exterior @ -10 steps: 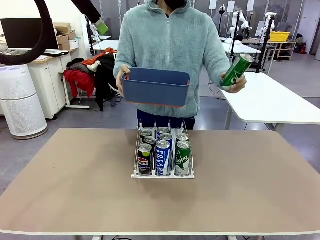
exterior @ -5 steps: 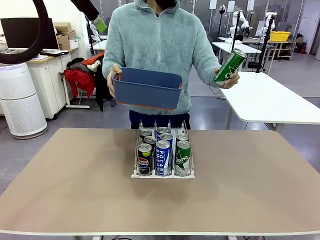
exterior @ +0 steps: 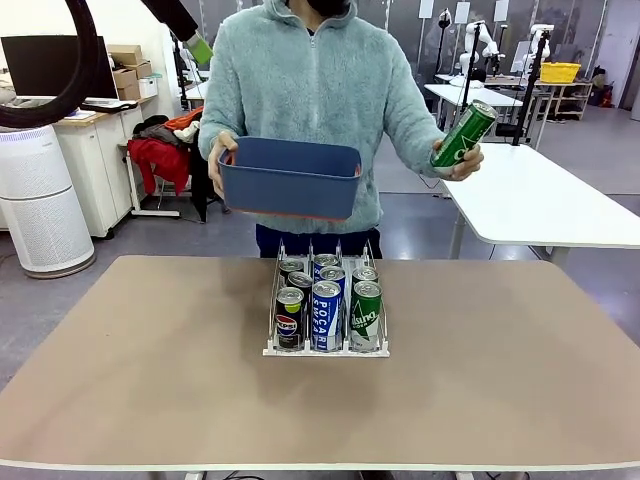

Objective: Fill the beverage cans into the dispenser.
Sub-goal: Pick up the Sprite handed by the human.

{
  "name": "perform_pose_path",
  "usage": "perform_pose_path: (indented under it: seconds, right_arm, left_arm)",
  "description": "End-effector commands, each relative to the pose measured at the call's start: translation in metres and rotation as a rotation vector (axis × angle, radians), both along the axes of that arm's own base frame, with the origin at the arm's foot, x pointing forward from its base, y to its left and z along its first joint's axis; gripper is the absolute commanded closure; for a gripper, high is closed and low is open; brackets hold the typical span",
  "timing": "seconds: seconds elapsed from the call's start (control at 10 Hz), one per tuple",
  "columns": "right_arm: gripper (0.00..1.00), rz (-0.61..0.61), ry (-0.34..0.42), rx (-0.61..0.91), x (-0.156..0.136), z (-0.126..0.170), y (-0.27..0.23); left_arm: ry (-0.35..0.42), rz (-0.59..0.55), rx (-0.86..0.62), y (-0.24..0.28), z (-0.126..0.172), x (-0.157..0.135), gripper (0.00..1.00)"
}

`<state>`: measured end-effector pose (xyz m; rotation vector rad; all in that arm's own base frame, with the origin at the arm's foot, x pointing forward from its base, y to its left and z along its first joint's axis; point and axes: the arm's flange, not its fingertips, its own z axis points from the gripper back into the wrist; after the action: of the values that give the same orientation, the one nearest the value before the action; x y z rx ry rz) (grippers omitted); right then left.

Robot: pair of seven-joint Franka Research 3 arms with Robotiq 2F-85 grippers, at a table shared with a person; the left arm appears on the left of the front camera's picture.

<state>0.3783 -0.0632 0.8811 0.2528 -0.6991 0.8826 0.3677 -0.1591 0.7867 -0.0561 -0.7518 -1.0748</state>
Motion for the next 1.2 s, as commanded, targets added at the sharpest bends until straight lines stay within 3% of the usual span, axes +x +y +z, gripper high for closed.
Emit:
perform_pose_path:
  seconds: [0.0, 1.1]
  right_arm:
    - [0.00, 0.002, 0.002, 0.000, -0.0017, -0.0009, 0.0008]
    - [0.00, 0.002, 0.002, 0.000, -0.0017, -0.0009, 0.0008]
  left_arm:
    - [-0.005, -0.001, -0.001, 0.0001, 0.0008, -0.0005, 0.00]
    - [-0.005, -0.001, -0.001, 0.0001, 0.0008, -0.0005, 0.00]
